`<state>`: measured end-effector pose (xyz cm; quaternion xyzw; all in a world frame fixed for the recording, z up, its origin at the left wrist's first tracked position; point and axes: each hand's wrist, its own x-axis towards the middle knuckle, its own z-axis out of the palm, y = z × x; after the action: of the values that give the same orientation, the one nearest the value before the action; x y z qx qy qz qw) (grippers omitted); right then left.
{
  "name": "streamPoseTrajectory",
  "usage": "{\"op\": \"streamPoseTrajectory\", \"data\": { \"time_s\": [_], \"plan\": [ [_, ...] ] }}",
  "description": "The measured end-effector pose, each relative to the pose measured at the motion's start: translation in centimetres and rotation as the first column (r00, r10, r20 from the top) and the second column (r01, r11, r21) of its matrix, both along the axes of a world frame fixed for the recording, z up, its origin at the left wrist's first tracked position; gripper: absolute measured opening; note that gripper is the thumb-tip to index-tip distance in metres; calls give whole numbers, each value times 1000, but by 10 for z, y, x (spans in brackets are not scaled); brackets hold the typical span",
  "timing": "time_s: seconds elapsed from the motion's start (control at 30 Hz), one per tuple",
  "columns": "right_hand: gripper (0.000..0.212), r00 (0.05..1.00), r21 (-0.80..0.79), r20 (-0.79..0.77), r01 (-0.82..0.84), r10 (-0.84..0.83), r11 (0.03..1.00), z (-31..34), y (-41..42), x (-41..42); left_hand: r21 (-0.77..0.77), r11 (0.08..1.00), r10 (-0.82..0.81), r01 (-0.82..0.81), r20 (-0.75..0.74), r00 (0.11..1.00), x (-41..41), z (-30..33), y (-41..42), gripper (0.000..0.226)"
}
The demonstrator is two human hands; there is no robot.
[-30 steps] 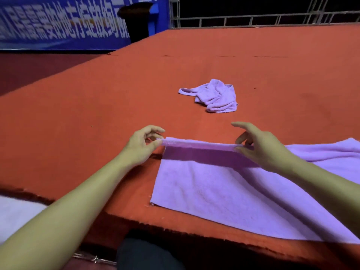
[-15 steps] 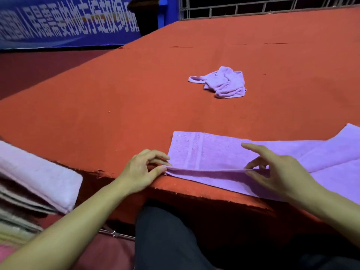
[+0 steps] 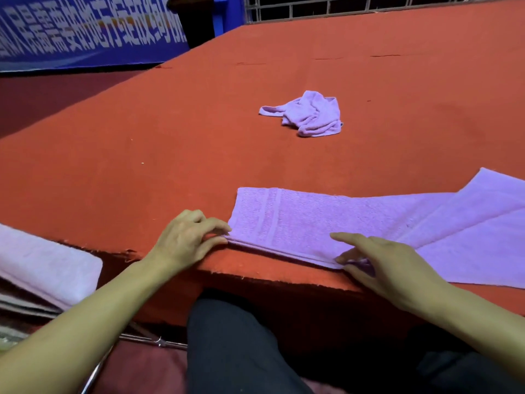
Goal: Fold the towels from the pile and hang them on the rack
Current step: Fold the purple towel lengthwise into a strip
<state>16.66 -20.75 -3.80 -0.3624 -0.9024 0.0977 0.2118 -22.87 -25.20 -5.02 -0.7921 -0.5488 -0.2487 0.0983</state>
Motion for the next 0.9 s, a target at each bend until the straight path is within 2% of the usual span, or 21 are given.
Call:
{"op": "streamPoseTrajectory", "data": {
  "time_s": [0.2,0.37,0.43,0.57,0.7,0.77,0.9],
  "plan": [
    [68,999,74,32,-7,4,997,-8,-4,-4,-78,996,-40,40,2,999,-5,0,-12,38],
    [71,999,87,23,-29,27,996,-13,-3,2,73,997,-28,38,-126,992,-17,3,-13,26],
    [70,999,78,8,-37,37,996,-13,-3,3,81,996,-23,35,-140,990,-15,5,-17,28],
    [61,998,55,-10,-67,67,996,-14,-4,3,-4,997,79,-79,1,997,-6,6,-24,35],
    [62,992,-38,-90,-97,93,995,-9,-4,5,18,980,192,-196,139,972,15,16,-11,36],
    [59,982,-101,-171,-97,79,990,-4,-2,9,7,979,198,-203,178,964,32,22,3,34],
    [59,934,-134,-354,-12,-37,991,8,15,33,-35,996,87,-81,211,974,96,31,49,30]
  ]
}}
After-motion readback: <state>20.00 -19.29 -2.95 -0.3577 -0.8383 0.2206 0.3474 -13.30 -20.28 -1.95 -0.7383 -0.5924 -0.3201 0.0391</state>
